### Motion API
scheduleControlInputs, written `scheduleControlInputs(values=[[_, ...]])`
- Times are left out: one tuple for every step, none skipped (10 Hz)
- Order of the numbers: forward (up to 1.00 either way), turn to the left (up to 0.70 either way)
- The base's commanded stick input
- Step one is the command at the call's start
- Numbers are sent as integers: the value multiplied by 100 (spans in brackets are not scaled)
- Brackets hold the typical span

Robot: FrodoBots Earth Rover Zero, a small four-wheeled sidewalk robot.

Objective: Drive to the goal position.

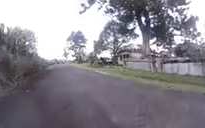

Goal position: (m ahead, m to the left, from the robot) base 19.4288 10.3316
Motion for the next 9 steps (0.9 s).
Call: scheduleControlInputs(values=[[85, 0], [85, 0], [85, 0], [85, 0], [85, 0], [85, 0], [85, 0], [85, 0], [85, 0]])
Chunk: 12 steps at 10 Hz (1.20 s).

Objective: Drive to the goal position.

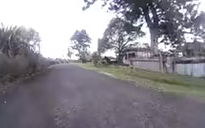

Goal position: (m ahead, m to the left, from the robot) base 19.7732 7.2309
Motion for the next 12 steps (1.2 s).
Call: scheduleControlInputs(values=[[85, 0], [85, 0], [85, 0], [85, 0], [85, 0], [85, 0], [85, 0], [85, 0], [85, 0], [85, 0], [85, 0], [85, 0]])
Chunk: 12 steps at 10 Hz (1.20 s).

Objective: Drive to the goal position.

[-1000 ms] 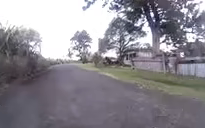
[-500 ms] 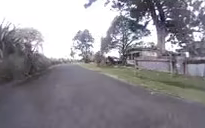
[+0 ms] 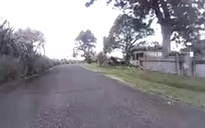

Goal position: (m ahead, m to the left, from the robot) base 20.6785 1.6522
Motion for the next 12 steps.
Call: scheduleControlInputs(values=[[85, 0], [85, 0], [85, 0], [85, 0], [85, 0], [85, 0], [85, 0], [85, 0], [85, 0], [85, 0], [85, 0], [85, 0]])
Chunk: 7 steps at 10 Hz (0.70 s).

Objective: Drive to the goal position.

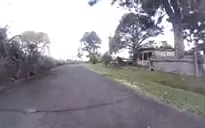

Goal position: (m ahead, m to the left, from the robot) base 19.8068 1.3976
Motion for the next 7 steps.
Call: scheduleControlInputs(values=[[85, 0], [85, 0], [85, 0], [85, 10], [85, 33], [85, 22], [85, 14]])
